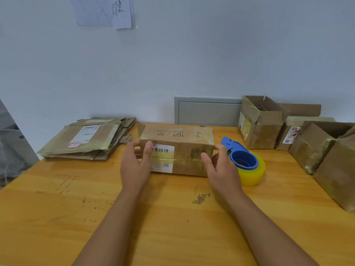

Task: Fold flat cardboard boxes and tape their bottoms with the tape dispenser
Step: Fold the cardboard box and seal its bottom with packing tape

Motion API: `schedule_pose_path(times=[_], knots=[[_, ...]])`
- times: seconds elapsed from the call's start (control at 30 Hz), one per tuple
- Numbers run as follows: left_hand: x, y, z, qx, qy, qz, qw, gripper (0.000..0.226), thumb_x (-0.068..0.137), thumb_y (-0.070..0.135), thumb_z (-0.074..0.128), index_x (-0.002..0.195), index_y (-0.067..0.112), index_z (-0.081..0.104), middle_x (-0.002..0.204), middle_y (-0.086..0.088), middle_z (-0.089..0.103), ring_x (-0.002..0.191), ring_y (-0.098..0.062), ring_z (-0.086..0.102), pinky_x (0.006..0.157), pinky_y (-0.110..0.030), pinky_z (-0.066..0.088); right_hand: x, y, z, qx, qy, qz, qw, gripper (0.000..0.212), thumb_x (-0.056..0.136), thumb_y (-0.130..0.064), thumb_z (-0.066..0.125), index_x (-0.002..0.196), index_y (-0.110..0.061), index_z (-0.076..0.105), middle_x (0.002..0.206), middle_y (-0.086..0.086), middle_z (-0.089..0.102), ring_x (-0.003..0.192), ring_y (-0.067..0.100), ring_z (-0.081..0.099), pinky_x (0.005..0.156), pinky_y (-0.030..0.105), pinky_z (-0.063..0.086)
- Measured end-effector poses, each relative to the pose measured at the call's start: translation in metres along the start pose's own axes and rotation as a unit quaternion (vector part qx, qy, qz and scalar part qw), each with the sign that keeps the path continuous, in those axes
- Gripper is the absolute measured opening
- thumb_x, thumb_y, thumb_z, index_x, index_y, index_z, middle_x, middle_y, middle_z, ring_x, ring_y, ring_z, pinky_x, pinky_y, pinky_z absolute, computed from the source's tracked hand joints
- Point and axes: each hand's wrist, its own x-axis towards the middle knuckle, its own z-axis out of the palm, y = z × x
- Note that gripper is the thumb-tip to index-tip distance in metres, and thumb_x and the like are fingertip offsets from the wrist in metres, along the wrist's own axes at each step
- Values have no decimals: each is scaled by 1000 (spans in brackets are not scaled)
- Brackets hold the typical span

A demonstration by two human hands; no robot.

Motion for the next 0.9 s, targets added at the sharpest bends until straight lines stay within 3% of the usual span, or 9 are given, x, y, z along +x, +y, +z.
schedule_pose_path(times=[0.07, 0.17, 0.27, 0.37, 0.43, 0.53, 0.6, 0.77, 0.9], knots=[[-1, 0, 0, -23, 6, -16, 1000, 56, 77, 87, 39, 92, 35, 48, 98, 15, 60, 91, -2, 58, 66, -27, 47, -1, -2, 0, 33, 8, 4, 999, 48, 96, -64, 33, 123, -26, 41, 84, -14, 55, 73, 3, 52, 56, 18, 34], [0, 0, 1, -23, 20, -34, 999, 52, 80, 77, 50, 85, 26, 48, 91, 7, 61, 85, -7, 59, 62, -28, 44, -1, -5, 1, 60, 26, 8, 998, 51, 92, -69, 23, 98, -24, 44, 70, -3, 52, 62, 12, 51, 52, 25, 31], [1, -3, 5, -54, 3, -48, 997, 30, 87, 51, 66, 96, 29, 47, 99, 8, 61, 89, -5, 60, 62, -17, 45, -2, -7, 3, 87, 35, 34, 995, 45, 94, -65, 30, 85, -22, 43, 72, -2, 52, 64, 13, 50, 52, 24, 33], [3, -6, 5, -68, -30, -42, 996, 35, 88, 37, 68, 116, 34, 46, 110, 12, 58, 96, -4, 58, 68, -15, 47, -3, -5, 6, 96, 26, 53, 994, 26, 99, -47, 49, 85, -26, 42, 76, -6, 53, 69, 12, 52, 54, 21, 37], [3, -9, 5, -65, -44, -56, 995, 40, 86, 46, 70, 115, 31, 47, 110, 13, 59, 98, -4, 58, 74, -24, 49, -3, -3, 9, 110, 1, 71, 991, 14, 100, -34, 57, 102, -25, 45, 96, -7, 62, 89, 15, 62, 68, 22, 48], [3, -11, 5, -38, -46, -95, 994, 58, 77, 65, 69, 110, 23, 47, 107, 10, 58, 98, -8, 59, 71, -24, 48, -6, -4, 13, 105, -65, 104, 987, 60, 98, -23, 61, 147, -24, 27, 139, 1, 56, 126, 20, 56, 101, 39, 51], [4, -13, 5, -37, -50, -124, 990, 68, 73, 73, 66, 112, 21, 47, 110, 7, 58, 101, -12, 59, 77, -29, 50, -7, -7, 16, 71, -99, 103, 987, 77, 96, -25, 64, 155, -29, 15, 146, 2, 52, 131, 21, 53, 105, 41, 48], [9, -22, 7, -23, -58, -179, 982, 84, 72, 82, 59, 120, 14, 53, 117, 1, 59, 108, -18, 59, 91, -39, 52, -11, -6, 22, 61, -110, 98, 987, 64, 87, -46, 71, 136, -28, 35, 135, -6, 53, 119, 14, 54, 91, 30, 51], [14, -27, 8, -11, -72, -209, 975, 80, 84, 73, 53, 136, 12, 52, 133, -6, 55, 120, -24, 54, 103, -48, 46, -13, -10, 20, 85, -88, 76, 990, 45, 81, -70, 50, 104, -31, 46, 105, -13, 58, 92, 6, 57, 67, 28, 48]])
